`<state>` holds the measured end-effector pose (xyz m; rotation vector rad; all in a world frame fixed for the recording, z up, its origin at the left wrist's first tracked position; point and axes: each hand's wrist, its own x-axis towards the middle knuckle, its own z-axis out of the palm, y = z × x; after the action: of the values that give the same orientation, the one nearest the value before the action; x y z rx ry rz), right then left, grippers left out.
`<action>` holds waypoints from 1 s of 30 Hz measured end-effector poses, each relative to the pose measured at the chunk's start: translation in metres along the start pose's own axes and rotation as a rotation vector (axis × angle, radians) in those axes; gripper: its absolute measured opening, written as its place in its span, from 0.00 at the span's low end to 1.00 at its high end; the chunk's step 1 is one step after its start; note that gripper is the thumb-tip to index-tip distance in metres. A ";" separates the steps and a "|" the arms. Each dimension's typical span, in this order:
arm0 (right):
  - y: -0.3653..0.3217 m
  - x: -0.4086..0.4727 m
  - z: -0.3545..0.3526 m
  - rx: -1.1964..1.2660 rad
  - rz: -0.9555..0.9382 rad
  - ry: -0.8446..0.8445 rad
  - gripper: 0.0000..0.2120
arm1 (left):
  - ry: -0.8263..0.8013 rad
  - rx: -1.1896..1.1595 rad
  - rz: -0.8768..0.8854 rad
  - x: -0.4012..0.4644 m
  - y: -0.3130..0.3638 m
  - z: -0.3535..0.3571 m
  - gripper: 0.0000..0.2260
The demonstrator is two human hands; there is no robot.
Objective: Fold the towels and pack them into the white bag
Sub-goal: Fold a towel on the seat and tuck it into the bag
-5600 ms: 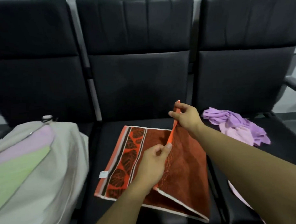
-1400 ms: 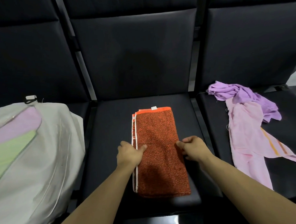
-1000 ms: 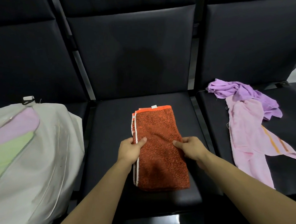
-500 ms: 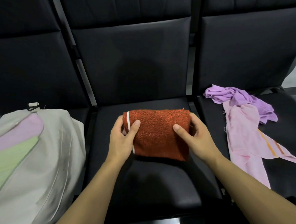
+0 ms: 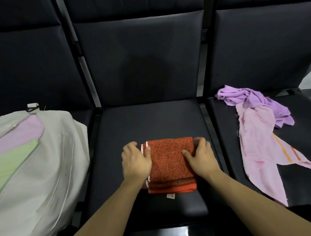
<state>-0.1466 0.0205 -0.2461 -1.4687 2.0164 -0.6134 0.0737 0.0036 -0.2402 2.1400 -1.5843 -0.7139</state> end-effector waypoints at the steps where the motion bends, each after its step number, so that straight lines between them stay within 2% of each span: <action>1: 0.000 -0.003 0.001 -0.093 -0.104 0.050 0.26 | 0.024 0.043 0.110 -0.003 0.001 0.002 0.26; 2: -0.001 -0.006 0.004 -0.165 -0.215 0.052 0.27 | -0.004 0.085 0.228 -0.006 0.004 0.006 0.27; 4: 0.001 -0.012 0.012 -0.285 -0.380 -0.072 0.33 | -0.132 0.204 0.412 -0.014 0.001 0.021 0.29; 6: 0.008 -0.021 0.023 -0.419 -0.412 -0.242 0.39 | -0.218 0.363 0.497 -0.024 -0.009 0.039 0.31; 7: 0.013 -0.023 0.028 -0.473 -0.411 -0.274 0.41 | -0.222 0.412 0.511 -0.027 -0.015 0.045 0.31; 9: 0.016 -0.026 0.032 -0.533 -0.405 -0.266 0.43 | -0.204 0.443 0.517 -0.028 -0.022 0.050 0.31; 13: 0.013 -0.024 0.032 -0.583 -0.378 -0.270 0.39 | -0.190 0.444 0.530 -0.023 -0.024 0.051 0.31; 17: 0.007 -0.023 0.030 -0.677 -0.375 -0.156 0.36 | -0.191 0.455 0.539 -0.020 -0.020 0.046 0.32; 21: -0.011 -0.029 0.023 -0.834 -0.304 -0.106 0.44 | -0.108 0.354 0.388 -0.018 -0.005 0.033 0.29; 24: -0.030 -0.039 0.015 -0.879 -0.272 -0.135 0.37 | -0.075 0.226 0.165 -0.016 0.003 0.018 0.31; 26: -0.039 -0.042 0.009 -0.766 -0.204 -0.174 0.30 | -0.054 0.185 0.025 -0.015 0.005 0.008 0.34; 30: -0.030 -0.023 -0.001 -0.255 0.076 -0.124 0.23 | -0.086 0.023 -0.290 -0.009 0.006 -0.003 0.41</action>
<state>-0.1212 0.0334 -0.2214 -1.5236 2.1002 -0.2336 0.0689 0.0104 -0.2324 2.4146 -1.3414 -0.8918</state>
